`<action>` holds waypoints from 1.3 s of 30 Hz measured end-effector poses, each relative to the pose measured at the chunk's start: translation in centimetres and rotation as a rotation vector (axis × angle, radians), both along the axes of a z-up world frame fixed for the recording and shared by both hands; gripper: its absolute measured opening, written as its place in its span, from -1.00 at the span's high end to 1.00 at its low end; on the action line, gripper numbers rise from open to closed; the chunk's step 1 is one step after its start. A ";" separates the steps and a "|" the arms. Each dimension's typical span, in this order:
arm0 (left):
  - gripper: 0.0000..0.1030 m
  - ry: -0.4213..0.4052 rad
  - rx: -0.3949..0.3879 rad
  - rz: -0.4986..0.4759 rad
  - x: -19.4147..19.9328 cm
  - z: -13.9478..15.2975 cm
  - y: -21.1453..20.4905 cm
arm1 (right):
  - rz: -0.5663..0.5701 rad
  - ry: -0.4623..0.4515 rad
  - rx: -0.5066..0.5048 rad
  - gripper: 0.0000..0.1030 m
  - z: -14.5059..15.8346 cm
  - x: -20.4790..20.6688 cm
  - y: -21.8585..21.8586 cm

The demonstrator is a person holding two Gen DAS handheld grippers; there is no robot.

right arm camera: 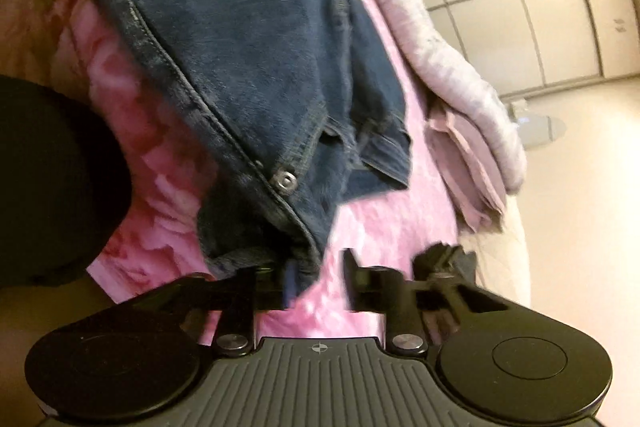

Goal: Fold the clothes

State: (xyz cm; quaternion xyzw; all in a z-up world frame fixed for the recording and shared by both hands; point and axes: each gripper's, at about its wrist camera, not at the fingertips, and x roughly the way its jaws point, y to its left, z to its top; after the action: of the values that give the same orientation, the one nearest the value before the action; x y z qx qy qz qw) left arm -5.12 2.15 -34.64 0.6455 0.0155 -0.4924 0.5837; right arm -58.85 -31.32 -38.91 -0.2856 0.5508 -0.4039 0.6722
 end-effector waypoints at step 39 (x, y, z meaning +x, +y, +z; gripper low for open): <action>0.89 1.182 -0.169 0.040 -1.1 5.1 -54.1 | -0.554 -1.242 0.775 -0.14 3.9 -5.5 -32.3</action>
State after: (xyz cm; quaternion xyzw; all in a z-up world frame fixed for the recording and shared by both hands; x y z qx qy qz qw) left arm -6.18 -51.99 -29.49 0.2131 0.3107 -0.7564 0.5346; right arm -64.37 -63.62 -35.04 0.3956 0.2266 -0.4216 0.7839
